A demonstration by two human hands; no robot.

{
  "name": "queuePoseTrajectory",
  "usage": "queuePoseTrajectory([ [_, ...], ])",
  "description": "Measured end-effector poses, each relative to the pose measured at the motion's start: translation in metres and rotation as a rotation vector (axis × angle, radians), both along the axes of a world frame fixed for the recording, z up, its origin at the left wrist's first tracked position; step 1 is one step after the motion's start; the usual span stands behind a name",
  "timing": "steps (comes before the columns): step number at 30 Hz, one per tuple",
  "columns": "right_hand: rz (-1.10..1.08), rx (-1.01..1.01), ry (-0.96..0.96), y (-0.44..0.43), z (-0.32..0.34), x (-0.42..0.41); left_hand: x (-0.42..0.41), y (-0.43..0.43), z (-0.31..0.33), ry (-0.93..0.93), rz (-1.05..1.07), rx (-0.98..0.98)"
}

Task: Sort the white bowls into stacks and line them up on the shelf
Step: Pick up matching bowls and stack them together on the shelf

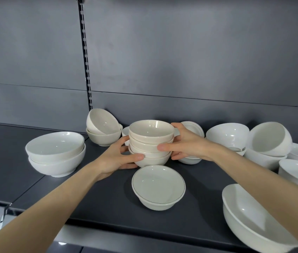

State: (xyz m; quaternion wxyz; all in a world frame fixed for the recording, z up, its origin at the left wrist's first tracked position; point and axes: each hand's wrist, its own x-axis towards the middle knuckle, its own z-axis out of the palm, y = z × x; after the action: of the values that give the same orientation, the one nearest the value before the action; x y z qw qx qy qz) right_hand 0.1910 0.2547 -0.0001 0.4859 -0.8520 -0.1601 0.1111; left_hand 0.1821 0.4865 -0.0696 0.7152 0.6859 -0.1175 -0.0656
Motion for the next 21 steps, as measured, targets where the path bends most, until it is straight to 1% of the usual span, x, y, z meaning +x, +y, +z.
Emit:
queuePoseTrajectory([
  [5,0.025,0.058,0.061,-0.001,-0.003,-0.001,-0.002,-0.003,0.000,0.032,-0.001,-0.010],
  [11,0.016,0.139,0.040,-0.001,-0.006,0.000,-0.006,-0.007,0.007,0.013,0.065,-0.015],
  [15,0.013,0.192,-0.018,-0.001,0.007,-0.002,-0.012,-0.004,0.023,-0.051,0.116,0.002],
  [18,0.035,0.179,-0.090,0.000,0.025,-0.003,-0.019,-0.002,0.040,-0.097,0.151,0.008],
  [21,0.063,0.186,-0.118,0.003,0.040,-0.001,-0.024,0.002,0.055,-0.119,0.178,0.030],
])
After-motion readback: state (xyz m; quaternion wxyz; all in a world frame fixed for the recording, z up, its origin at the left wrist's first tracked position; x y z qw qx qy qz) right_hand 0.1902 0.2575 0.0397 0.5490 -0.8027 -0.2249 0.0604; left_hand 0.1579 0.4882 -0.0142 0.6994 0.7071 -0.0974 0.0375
